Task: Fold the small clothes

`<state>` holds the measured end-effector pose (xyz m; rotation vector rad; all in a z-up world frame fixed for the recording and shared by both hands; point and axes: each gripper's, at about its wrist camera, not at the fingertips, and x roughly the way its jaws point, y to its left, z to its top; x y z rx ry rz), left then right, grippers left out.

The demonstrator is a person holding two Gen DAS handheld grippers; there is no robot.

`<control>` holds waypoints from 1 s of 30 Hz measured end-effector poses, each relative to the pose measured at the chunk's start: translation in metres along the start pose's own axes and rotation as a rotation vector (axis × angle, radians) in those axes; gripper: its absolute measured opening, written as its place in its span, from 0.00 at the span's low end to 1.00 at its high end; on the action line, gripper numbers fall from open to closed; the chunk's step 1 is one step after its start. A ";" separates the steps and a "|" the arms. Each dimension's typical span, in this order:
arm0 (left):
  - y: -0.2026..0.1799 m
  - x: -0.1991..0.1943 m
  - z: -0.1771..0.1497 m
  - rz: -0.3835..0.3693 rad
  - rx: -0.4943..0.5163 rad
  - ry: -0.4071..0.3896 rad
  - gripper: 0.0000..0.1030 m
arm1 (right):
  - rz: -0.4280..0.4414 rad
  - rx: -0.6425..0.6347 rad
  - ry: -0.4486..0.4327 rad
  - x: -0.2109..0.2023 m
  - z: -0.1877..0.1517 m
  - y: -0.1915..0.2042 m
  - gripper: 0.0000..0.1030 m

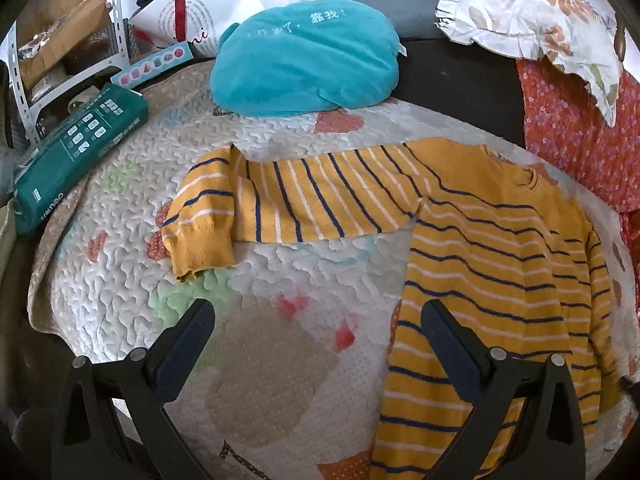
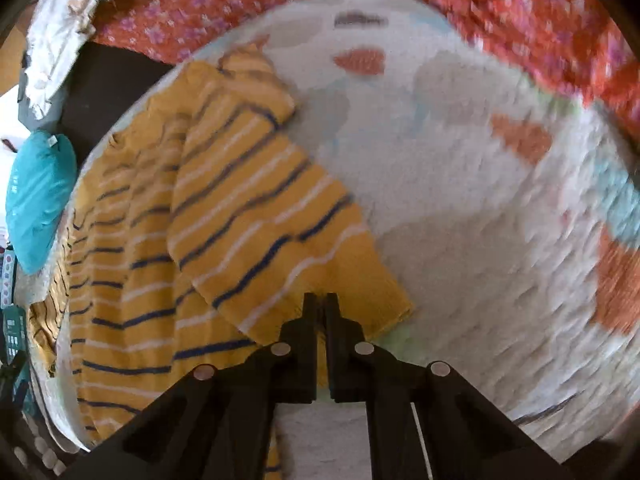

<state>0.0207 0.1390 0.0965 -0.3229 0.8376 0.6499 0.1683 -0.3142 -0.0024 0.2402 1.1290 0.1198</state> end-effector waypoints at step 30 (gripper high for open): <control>-0.022 0.023 -0.096 -0.223 0.121 0.381 1.00 | 0.151 -0.102 0.183 -0.034 -0.114 0.014 0.55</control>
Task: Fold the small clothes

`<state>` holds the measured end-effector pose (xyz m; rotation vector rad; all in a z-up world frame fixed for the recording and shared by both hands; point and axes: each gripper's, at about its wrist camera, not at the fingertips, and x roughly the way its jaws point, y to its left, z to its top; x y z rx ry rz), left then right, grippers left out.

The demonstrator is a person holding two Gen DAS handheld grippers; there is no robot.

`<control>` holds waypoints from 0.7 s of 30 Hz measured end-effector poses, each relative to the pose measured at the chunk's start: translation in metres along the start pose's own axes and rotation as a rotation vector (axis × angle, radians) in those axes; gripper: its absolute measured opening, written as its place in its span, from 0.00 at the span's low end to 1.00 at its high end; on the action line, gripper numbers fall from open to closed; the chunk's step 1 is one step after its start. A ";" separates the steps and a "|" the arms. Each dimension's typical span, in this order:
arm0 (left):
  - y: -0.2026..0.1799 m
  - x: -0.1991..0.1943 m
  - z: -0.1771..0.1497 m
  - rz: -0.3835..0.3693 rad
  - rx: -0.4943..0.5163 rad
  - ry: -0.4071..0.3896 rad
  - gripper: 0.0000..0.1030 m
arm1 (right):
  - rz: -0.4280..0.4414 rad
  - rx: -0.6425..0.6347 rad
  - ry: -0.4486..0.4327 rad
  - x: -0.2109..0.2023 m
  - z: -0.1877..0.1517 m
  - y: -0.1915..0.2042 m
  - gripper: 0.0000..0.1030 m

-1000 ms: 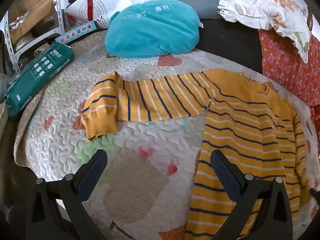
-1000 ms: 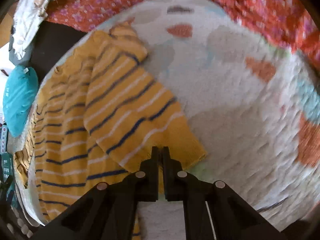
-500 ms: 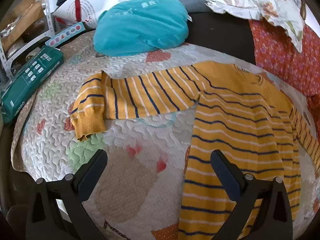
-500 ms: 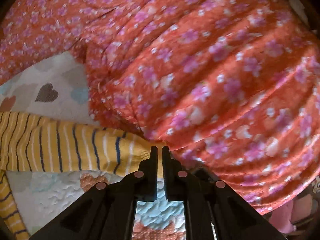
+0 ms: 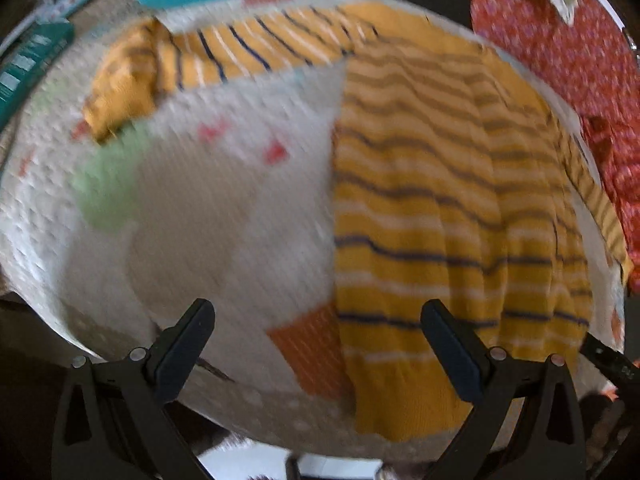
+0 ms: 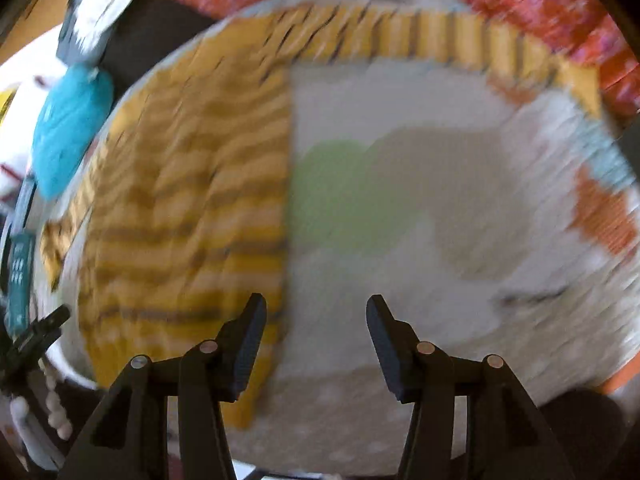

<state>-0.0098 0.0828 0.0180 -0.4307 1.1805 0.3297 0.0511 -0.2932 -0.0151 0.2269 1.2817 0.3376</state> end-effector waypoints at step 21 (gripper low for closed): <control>0.006 -0.024 -0.043 0.072 0.008 0.109 0.04 | -0.008 0.052 0.088 -0.031 -0.032 -0.027 0.01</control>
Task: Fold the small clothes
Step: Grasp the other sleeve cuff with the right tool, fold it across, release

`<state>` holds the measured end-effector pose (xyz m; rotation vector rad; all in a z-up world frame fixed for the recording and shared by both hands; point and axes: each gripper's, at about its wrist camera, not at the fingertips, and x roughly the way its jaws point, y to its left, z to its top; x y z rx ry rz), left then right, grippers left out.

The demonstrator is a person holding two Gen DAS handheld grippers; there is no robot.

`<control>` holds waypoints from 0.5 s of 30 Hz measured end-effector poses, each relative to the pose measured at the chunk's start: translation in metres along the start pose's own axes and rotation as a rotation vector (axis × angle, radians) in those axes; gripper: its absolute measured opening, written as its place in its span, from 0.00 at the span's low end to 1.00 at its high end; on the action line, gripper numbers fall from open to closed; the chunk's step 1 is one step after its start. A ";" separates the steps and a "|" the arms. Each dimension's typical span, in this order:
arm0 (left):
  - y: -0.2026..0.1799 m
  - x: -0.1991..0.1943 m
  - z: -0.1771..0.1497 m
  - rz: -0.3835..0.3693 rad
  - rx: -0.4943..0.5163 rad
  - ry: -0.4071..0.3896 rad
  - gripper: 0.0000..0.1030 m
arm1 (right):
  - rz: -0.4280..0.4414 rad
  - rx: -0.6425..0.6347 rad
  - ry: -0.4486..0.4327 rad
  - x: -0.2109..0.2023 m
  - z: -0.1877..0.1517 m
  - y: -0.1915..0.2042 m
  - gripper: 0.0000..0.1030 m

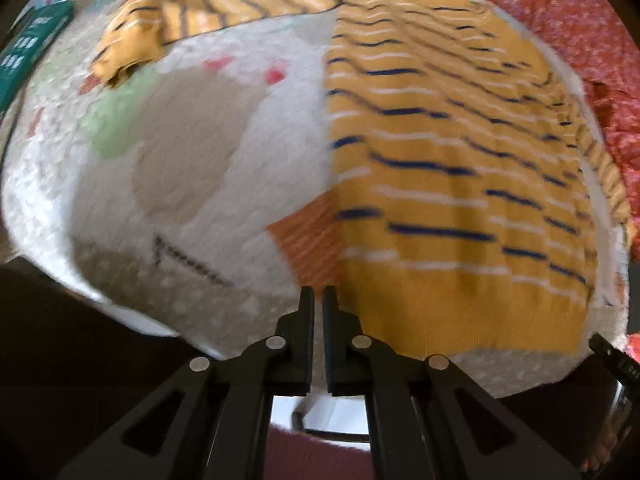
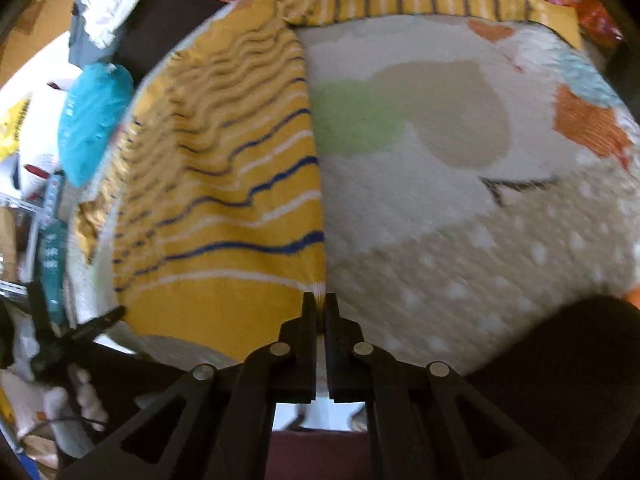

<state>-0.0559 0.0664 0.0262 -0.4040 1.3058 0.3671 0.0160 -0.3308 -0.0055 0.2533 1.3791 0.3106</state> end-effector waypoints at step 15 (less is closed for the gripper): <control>-0.062 -0.092 0.071 0.053 0.226 -0.400 0.73 | 0.036 0.343 -0.330 -0.040 0.079 -0.090 0.32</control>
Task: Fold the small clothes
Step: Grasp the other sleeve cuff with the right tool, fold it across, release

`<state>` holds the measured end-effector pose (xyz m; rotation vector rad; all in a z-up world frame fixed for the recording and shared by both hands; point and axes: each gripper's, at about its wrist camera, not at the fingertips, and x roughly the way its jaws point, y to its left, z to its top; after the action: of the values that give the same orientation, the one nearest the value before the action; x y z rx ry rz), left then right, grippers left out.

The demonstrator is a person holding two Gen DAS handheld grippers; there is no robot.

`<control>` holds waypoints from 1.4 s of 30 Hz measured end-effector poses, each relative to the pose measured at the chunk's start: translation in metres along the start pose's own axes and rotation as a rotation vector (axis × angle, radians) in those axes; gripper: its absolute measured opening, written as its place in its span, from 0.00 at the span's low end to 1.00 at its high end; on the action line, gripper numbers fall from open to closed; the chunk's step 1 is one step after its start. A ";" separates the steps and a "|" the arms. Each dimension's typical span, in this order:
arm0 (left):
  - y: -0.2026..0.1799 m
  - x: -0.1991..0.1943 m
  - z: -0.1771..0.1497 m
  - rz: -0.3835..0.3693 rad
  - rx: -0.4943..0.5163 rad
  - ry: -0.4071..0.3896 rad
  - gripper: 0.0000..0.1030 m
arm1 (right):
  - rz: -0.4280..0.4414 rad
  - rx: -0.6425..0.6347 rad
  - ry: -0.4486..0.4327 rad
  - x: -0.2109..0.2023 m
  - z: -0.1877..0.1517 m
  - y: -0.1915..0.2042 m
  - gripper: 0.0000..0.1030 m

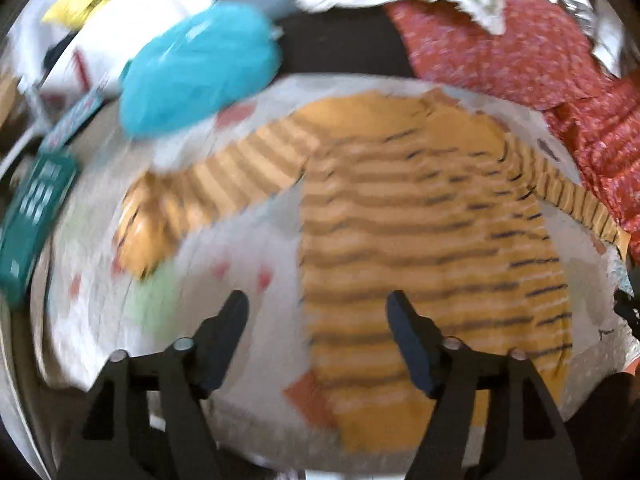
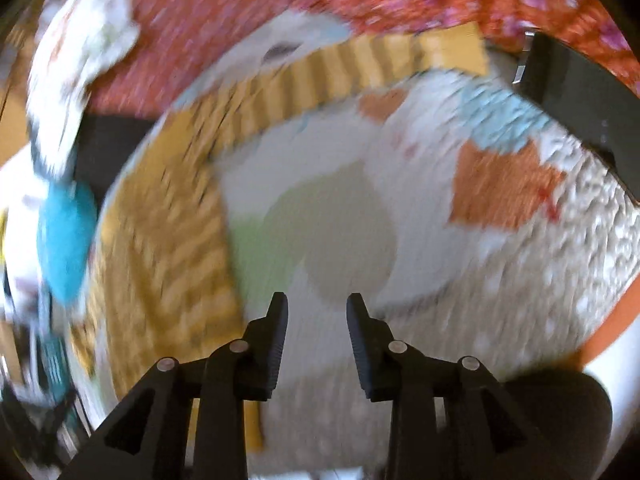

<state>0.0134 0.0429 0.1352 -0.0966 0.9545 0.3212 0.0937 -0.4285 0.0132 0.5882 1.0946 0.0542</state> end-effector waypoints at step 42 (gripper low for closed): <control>0.139 0.111 0.057 0.042 -0.487 0.073 0.75 | -0.019 -0.614 -0.068 0.158 0.076 0.360 0.05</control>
<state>0.0741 0.2122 0.0859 -0.5361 0.9355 0.5880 0.3195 -0.1051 0.0789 0.0274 0.9525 0.3388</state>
